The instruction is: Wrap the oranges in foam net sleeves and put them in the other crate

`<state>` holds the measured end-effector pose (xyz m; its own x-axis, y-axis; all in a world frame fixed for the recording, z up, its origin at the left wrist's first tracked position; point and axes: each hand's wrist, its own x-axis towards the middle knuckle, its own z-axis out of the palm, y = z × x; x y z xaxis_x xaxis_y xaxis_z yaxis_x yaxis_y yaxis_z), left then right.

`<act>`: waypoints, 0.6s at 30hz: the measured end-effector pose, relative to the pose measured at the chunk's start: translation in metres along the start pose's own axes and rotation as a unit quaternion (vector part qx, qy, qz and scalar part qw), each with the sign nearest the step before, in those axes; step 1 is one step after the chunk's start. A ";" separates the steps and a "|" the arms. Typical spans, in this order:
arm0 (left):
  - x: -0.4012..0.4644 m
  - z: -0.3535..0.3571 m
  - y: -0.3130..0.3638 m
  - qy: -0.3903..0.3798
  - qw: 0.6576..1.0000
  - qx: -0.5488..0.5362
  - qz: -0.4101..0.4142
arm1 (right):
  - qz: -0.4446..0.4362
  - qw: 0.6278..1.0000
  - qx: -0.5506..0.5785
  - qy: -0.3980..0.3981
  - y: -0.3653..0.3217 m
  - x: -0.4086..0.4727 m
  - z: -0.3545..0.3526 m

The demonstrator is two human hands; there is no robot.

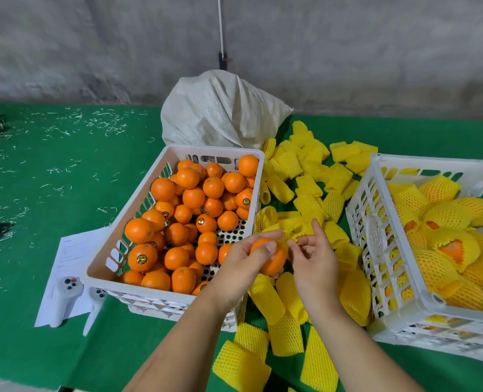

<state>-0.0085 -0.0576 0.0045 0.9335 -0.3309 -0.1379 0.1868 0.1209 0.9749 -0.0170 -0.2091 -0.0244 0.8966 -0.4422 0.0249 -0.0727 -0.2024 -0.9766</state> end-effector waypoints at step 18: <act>0.017 0.008 -0.018 -0.043 0.983 0.149 0.096 | -0.207 0.978 -0.026 0.002 -0.002 -0.017 -0.014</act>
<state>0.0015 -0.0730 -0.0135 0.9112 -0.4080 0.0570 -0.1007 -0.0864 0.9912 -0.0379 -0.2133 -0.0202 0.8516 -0.3167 0.4176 0.2749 -0.4086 -0.8704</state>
